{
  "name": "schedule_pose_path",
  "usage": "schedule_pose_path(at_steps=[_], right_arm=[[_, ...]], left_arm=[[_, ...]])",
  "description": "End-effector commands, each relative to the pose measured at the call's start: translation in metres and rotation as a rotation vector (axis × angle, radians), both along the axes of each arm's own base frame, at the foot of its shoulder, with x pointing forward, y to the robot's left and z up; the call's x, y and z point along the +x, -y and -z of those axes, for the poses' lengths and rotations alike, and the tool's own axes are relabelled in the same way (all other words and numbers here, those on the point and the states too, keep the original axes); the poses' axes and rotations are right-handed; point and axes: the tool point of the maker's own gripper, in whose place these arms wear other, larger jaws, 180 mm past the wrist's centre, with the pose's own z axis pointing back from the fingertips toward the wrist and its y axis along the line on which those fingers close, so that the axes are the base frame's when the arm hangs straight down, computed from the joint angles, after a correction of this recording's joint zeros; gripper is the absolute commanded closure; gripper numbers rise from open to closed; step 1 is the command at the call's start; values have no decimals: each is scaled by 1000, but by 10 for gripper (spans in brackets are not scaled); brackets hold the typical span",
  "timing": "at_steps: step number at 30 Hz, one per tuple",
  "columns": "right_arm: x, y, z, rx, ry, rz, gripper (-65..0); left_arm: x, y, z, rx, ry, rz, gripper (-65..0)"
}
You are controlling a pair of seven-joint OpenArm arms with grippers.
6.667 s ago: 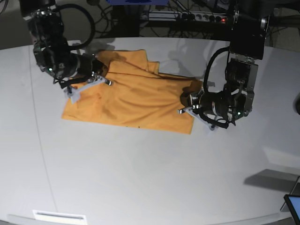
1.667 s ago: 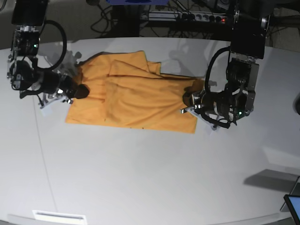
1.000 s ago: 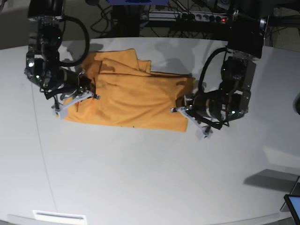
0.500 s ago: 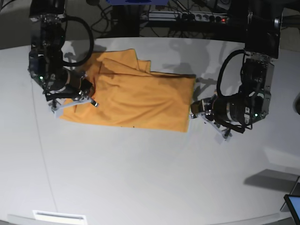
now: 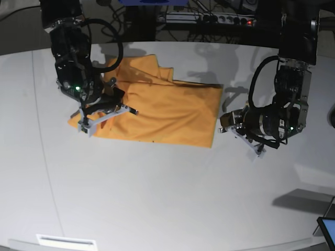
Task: Fold the T-shirt properly
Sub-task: 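Fold the gripped edge over the shirt toward the left gripper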
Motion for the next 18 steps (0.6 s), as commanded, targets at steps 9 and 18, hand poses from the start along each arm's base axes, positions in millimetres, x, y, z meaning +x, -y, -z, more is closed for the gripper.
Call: schedule_pose_path(at_steps=[9, 18], right_arm=[[13, -8, -28, 35, 59, -36, -3], [16, -12, -35, 46, 75, -44, -3]], left_arm=[[3, -13, 8, 8, -33, -32, 0], [-3, -24, 27, 11, -102, -74, 0]])
